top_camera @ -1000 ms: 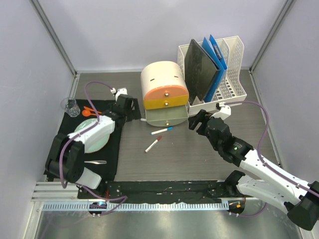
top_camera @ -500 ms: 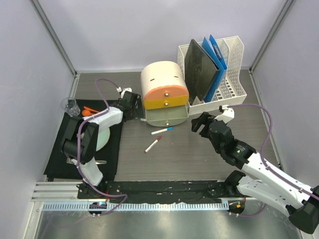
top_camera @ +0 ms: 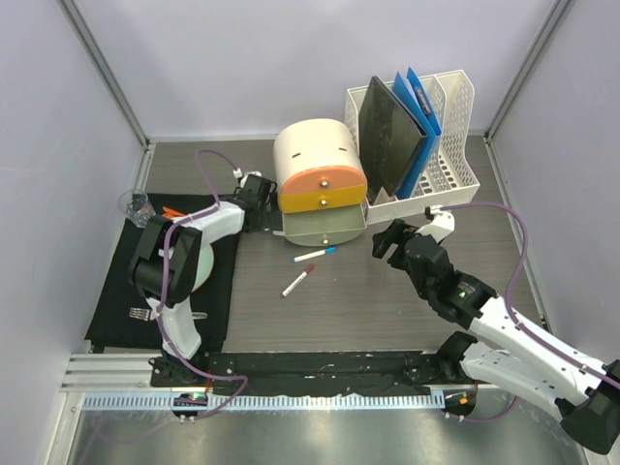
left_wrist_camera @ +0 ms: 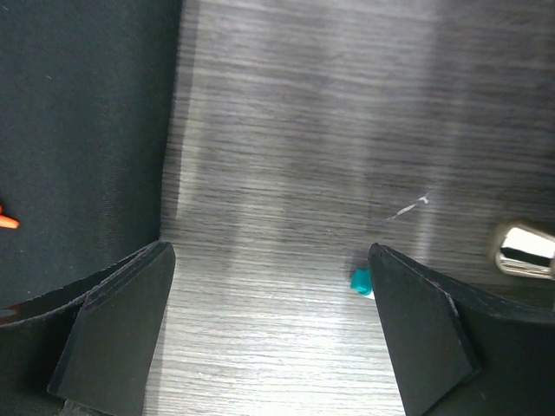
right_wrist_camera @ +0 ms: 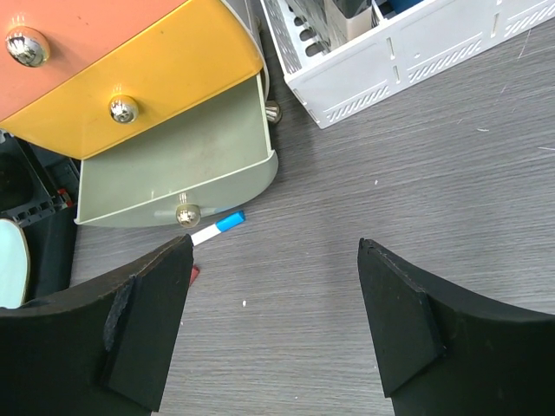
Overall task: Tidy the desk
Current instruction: Pick up the stationery from the center of the board.
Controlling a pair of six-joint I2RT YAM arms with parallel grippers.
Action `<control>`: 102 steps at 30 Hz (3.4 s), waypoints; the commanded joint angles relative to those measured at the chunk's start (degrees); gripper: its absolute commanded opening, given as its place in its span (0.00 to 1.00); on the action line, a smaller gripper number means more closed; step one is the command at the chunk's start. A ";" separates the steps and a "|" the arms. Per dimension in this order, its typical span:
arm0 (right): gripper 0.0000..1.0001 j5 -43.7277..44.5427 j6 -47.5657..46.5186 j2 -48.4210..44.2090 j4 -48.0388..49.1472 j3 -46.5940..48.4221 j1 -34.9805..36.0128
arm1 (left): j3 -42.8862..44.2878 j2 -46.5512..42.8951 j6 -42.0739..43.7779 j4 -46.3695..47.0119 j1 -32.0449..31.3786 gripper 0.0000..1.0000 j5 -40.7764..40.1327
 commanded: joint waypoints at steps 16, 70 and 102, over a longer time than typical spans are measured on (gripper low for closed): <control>0.82 2.09 1.94 1.06 0.63 -0.25 0.17 | -8.11 -3.38 0.96 3.41 -0.96 1.00 5.41; 0.82 0.95 2.29 2.03 1.42 -2.35 0.17 | -31.15 -21.41 7.11 35.23 -10.46 0.89 11.74; 0.82 1.13 2.56 4.22 1.51 -1.48 0.17 | -36.77 -17.09 5.97 41.12 -10.81 0.63 11.83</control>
